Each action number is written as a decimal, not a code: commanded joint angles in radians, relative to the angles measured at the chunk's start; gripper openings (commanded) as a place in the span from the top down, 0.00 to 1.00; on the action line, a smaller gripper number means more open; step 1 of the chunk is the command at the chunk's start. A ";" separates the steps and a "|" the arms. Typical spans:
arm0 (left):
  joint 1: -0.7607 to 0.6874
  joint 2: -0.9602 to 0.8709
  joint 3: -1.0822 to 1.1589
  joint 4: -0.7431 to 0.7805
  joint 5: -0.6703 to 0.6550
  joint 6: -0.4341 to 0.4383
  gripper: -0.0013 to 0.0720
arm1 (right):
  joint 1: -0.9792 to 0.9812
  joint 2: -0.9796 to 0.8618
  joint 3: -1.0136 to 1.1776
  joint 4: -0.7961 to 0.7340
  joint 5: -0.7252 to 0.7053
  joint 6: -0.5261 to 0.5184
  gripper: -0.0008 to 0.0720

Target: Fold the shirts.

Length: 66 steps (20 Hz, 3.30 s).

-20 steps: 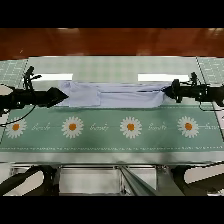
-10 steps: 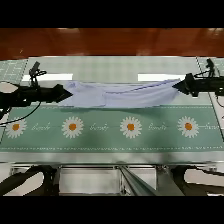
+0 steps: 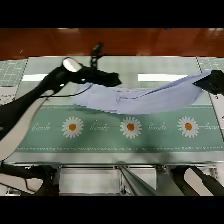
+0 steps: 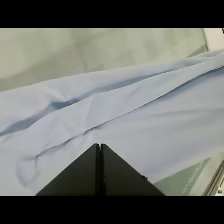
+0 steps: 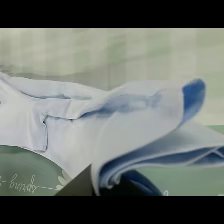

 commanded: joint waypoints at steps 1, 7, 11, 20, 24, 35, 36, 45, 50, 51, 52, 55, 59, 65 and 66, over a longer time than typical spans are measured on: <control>-0.154 -0.249 0.313 0.080 -0.122 -0.156 0.95 | 0.001 0.088 0.001 0.013 0.044 0.021 0.96; -0.335 -0.465 0.526 0.090 -0.278 -0.299 0.95 | 0.001 0.097 0.001 0.061 0.044 0.012 0.96; -0.372 -0.484 0.542 0.090 -0.297 -0.268 0.95 | 0.001 0.097 0.001 0.060 0.045 0.012 0.96; 0.043 -0.190 0.385 0.232 -0.459 -0.256 0.95 | 0.338 -0.035 0.026 0.210 -0.135 0.022 0.96; 0.220 0.116 0.029 0.322 -0.346 -0.228 0.95 | 0.574 -0.237 0.151 0.251 -0.227 0.029 0.96; 0.602 0.712 -0.629 0.321 -0.212 -0.154 0.95 | 0.845 -0.715 0.391 0.333 -0.319 0.039 0.96; 0.603 0.715 -0.637 0.321 -0.212 -0.154 0.95 | 0.849 -0.741 0.401 0.341 -0.319 0.039 0.96; 0.565 0.698 -0.642 0.310 -0.173 -0.154 0.95 | 0.903 -0.879 0.449 0.426 -0.478 0.026 0.96; 0.507 0.662 -0.637 0.311 -0.080 -0.155 0.95 | 0.875 -0.903 0.449 0.560 -0.330 0.002 0.42; 0.540 0.663 -0.615 0.310 -0.082 -0.156 0.95 | 0.845 -0.895 0.449 0.558 -0.235 0.013 0.42; 0.586 0.663 -0.577 0.310 -0.110 -0.156 0.95 | 0.800 -0.875 0.449 0.539 -0.121 0.022 0.43; 0.776 0.690 -0.403 0.289 -0.225 -0.156 0.95 | 0.624 -0.709 0.449 0.316 0.098 0.084 0.43; 0.978 0.853 -0.335 0.197 -0.194 -0.155 0.95 | 0.416 -0.317 0.343 -0.384 0.122 0.240 0.43; 0.826 1.053 -0.648 0.172 -0.209 -0.156 0.95 | 0.198 0.065 -0.390 -0.267 -0.262 0.291 0.41; 0.773 1.059 -0.705 0.159 -0.217 -0.155 0.95 | 0.190 0.054 -0.478 -0.151 -0.318 0.247 0.41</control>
